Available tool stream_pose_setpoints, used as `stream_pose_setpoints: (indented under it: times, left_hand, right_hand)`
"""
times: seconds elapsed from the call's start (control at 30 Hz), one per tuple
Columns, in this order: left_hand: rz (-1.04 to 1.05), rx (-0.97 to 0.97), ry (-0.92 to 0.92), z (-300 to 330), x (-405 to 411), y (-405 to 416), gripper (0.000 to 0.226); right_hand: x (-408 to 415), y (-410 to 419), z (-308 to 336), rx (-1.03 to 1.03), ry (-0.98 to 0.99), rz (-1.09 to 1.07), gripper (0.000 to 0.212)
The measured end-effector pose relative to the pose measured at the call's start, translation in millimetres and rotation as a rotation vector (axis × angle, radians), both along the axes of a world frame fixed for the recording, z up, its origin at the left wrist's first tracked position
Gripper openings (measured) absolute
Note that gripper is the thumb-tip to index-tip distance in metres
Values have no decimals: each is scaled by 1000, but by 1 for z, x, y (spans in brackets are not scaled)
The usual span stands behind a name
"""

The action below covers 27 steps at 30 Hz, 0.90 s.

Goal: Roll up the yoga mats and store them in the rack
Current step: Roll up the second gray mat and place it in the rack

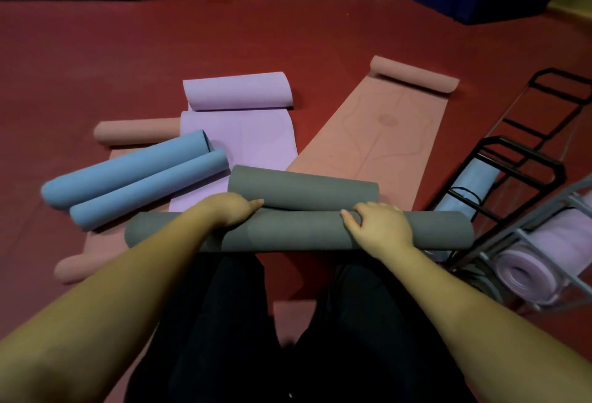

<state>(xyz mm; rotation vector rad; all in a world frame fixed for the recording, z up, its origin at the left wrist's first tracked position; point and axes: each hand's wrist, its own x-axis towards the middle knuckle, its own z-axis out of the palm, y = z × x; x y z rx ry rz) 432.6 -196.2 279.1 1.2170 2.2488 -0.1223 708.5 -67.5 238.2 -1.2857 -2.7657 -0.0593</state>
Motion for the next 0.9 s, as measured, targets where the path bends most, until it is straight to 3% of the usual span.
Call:
stream_pose_setpoints:
  times: [0.17, 0.33, 0.47, 0.67, 0.9]
  left_hand:
    - [-19, 393, 382, -13, 9, -24, 57]
    - [-146, 430, 477, -38, 25, -50, 67]
    - [-127, 387, 466, -23, 24, -40, 74]
    - [-144, 382, 457, -2, 19, -38, 61]
    - [-109, 144, 249, 16, 20, -41, 78]
  right_hand:
    - [-7, 6, 2, 6, -60, 8, 67]
    - [-13, 16, 10, -135, -85, -41, 59]
    - [-21, 19, 24, -236, -143, -51, 65]
    - [-22, 25, 51, -378, -228, -70, 74]
    - [-25, 25, 72, -643, -364, -44, 67]
